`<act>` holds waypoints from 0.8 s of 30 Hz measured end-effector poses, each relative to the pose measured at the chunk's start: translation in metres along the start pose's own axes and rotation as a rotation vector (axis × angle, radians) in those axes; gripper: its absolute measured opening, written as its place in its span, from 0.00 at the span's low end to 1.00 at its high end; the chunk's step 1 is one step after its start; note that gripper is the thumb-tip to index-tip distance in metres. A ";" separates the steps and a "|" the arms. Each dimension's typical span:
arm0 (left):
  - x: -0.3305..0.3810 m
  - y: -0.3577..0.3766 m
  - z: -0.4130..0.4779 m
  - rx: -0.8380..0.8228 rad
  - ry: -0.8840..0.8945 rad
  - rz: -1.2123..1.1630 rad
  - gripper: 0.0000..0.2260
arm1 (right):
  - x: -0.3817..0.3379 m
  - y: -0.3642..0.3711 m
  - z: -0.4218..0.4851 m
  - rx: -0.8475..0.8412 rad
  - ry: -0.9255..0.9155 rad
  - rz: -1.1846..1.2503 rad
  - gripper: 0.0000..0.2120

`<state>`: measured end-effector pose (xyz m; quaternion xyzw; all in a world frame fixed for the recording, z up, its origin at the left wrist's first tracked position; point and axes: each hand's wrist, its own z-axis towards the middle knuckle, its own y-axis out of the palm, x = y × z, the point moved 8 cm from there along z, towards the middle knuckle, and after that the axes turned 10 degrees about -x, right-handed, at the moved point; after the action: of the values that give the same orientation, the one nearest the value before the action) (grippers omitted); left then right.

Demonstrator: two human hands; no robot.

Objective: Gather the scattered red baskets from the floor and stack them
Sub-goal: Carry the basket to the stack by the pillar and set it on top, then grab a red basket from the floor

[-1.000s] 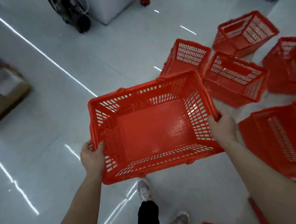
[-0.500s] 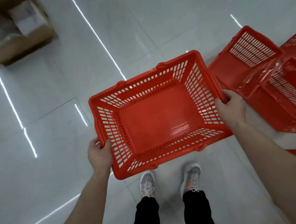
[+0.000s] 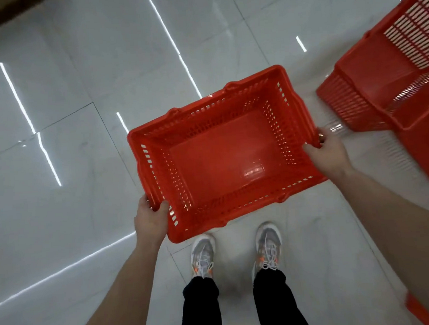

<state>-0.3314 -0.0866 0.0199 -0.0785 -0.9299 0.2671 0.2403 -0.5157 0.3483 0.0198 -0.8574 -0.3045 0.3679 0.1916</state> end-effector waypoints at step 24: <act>0.389 0.060 -0.402 -0.388 0.761 1.013 0.29 | -0.044 -0.318 -0.348 0.058 0.186 -0.184 0.33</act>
<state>-0.4729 0.2551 0.4434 -0.6367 -0.6597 0.1284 0.3781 -0.4008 0.5190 0.4465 -0.8504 -0.3521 0.2765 0.2766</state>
